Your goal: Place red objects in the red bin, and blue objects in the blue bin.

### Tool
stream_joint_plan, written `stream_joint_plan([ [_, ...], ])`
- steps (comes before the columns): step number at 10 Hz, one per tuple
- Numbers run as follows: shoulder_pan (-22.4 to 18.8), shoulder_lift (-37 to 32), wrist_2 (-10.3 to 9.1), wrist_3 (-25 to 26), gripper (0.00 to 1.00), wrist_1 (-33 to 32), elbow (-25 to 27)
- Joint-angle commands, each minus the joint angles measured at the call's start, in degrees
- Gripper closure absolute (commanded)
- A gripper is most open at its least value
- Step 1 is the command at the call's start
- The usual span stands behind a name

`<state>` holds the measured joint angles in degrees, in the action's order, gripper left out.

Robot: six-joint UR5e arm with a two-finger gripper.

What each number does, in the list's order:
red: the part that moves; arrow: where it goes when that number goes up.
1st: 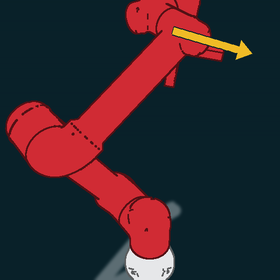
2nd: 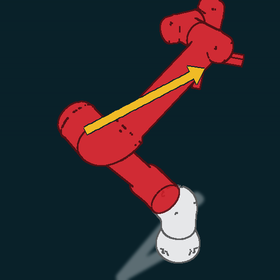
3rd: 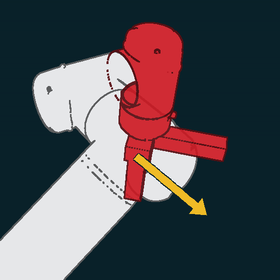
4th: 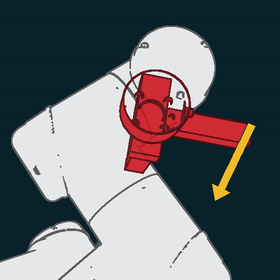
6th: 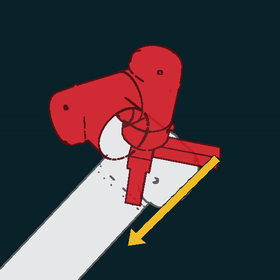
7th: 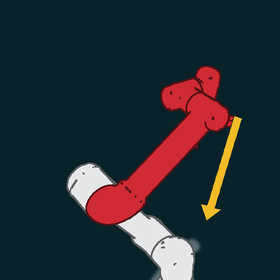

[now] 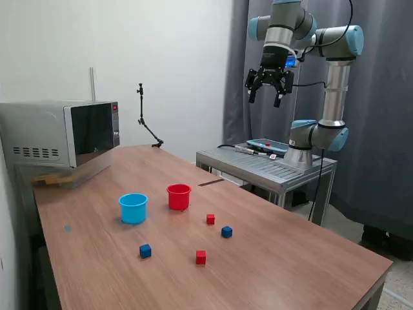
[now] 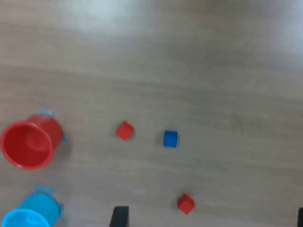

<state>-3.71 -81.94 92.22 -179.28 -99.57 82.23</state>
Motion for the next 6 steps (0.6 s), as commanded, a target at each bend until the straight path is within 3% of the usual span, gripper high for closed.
stream_joint_plan([
  [1,1.2,3.6,-0.02,-1.3,0.0,-3.0,-2.3],
  [6,2.2,15.2,-0.02,-8.8,0.0,-9.1,-12.2],
])
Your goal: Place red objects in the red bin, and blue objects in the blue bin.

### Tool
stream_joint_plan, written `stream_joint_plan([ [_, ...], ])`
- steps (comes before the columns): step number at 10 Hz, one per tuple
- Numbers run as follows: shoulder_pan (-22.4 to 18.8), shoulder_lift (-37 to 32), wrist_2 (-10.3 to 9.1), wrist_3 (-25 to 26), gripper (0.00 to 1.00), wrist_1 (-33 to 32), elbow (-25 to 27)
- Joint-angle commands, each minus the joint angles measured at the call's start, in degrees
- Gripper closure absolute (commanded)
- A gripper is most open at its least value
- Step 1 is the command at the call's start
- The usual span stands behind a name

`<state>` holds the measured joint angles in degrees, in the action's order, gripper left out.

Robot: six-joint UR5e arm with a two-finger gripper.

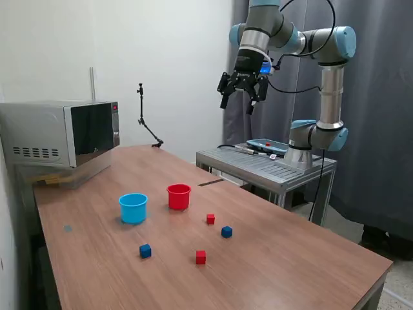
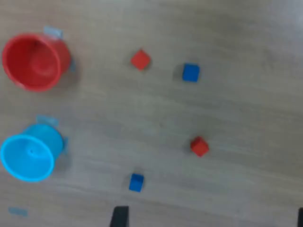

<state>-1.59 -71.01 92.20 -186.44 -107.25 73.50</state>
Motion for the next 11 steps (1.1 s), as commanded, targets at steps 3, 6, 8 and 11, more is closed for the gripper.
stream_joint_plan([
  [3,0.1,12.2,-0.09,-7.7,0.0,-4.0,-9.2],
  [6,0.1,17.2,-3.59,-10.8,0.0,-7.0,-10.4],
  [8,0.1,20.0,-3.52,-10.7,0.0,-9.4,-12.3],
  [11,0.2,26.0,-3.6,-5.9,0.0,-11.3,-18.5],
])
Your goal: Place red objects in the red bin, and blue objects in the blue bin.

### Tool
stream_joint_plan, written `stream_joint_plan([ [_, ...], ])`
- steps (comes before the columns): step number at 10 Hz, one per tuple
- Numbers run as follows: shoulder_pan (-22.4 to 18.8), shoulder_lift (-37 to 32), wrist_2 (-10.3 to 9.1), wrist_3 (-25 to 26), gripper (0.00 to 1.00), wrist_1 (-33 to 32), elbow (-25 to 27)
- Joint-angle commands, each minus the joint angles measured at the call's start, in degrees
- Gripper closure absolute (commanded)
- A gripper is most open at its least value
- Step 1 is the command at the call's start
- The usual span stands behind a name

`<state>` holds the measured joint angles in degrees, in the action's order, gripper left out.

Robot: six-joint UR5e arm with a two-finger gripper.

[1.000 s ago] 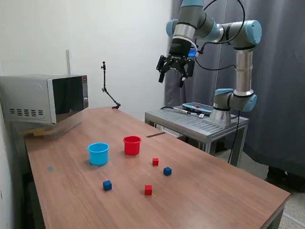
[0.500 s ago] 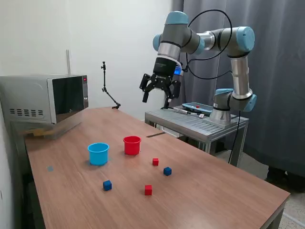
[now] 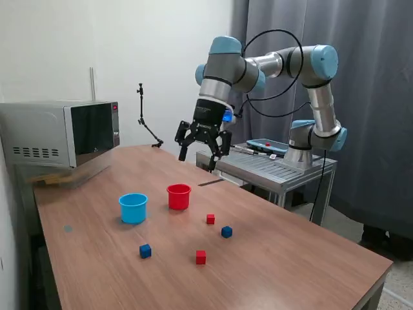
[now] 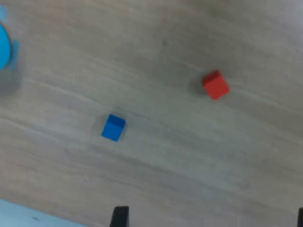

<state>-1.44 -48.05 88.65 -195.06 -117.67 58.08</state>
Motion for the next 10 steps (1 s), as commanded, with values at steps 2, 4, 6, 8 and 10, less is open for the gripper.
stream_joint_plan([
  [2,0.0,5.8,-0.06,5.3,0.0,-0.9,-5.9],
  [4,0.1,8.9,-0.23,6.1,0.0,-1.2,-8.6],
  [6,0.1,11.3,-0.23,9.1,0.0,-2.0,-9.3],
  [8,0.2,14.2,-0.23,12.3,0.0,-3.4,-9.6],
  [10,1.3,16.1,-0.06,14.0,0.0,-3.9,-9.8],
])
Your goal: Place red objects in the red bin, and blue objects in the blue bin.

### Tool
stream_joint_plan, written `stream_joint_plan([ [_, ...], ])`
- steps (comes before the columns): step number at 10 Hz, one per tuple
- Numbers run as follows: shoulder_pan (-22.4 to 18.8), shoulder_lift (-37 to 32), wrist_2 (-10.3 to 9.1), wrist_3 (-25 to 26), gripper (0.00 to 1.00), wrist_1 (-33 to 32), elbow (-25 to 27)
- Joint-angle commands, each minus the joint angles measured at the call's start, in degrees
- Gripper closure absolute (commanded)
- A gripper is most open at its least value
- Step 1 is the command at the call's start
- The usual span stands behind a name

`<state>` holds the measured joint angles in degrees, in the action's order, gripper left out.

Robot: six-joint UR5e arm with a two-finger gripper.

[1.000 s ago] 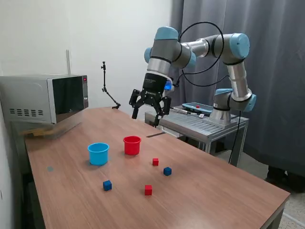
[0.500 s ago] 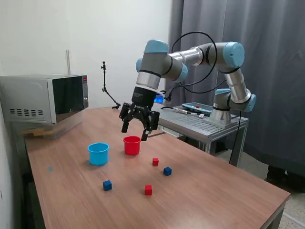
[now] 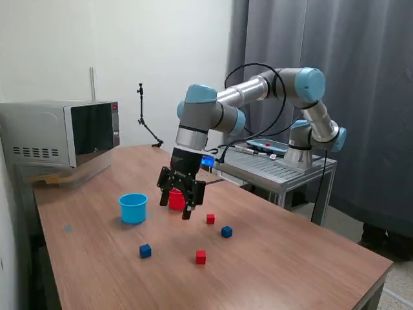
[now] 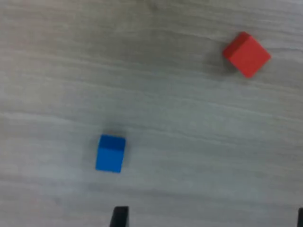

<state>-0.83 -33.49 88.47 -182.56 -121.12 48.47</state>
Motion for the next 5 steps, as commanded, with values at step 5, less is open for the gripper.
stream_joint_plan([
  [5,4.1,5.8,0.74,2.7,0.0,-1.0,-5.3],
])
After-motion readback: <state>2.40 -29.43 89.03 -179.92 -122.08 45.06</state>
